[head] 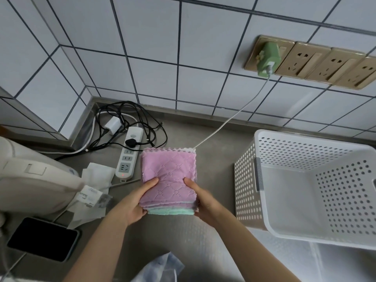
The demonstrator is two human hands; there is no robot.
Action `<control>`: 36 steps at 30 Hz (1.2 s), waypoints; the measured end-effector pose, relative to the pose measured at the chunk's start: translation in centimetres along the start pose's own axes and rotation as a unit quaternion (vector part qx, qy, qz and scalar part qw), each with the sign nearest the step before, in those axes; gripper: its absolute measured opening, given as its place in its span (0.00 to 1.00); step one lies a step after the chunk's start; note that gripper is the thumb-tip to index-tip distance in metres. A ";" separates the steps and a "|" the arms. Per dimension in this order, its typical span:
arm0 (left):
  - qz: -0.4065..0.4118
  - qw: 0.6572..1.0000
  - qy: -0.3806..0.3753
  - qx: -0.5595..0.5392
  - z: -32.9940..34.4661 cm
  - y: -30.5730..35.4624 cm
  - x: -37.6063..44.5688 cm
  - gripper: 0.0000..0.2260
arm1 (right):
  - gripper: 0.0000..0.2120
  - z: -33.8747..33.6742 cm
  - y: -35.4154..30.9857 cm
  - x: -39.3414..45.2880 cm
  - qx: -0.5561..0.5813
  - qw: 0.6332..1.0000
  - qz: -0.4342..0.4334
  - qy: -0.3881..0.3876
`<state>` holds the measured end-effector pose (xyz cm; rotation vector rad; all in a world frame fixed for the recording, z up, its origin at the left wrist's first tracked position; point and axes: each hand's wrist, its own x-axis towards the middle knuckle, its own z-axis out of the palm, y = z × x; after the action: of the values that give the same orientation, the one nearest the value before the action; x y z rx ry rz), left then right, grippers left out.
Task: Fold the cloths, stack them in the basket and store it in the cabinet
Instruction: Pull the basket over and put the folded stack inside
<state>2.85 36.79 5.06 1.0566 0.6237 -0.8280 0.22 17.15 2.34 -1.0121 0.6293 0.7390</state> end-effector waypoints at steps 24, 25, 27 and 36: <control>0.216 0.963 -0.126 0.098 22.8 0.0 -11.1 0.22 | 0.31 -10.2 -11.6 -23.5 -0.095 0.975 -0.186 0.079; 0.218 0.962 -0.126 0.105 24.1 -0.6 -10.8 0.23 | 0.33 -11.8 -11.9 -24.0 -0.094 0.975 -0.189 0.075; 0.210 0.964 -0.128 0.102 27.2 -2.0 -9.8 0.23 | 0.41 -15.5 -12.4 -25.0 -0.095 0.977 -0.181 0.067; 0.044 0.984 0.001 0.170 32.8 -5.9 -3.8 0.10 | 0.25 -24.9 -12.1 -19.9 -0.079 0.996 -0.024 0.046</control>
<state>-2.28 6.04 17.41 1.3852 0.4420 -0.8751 -5.33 -14.52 13.80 -1.2079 0.6323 0.7108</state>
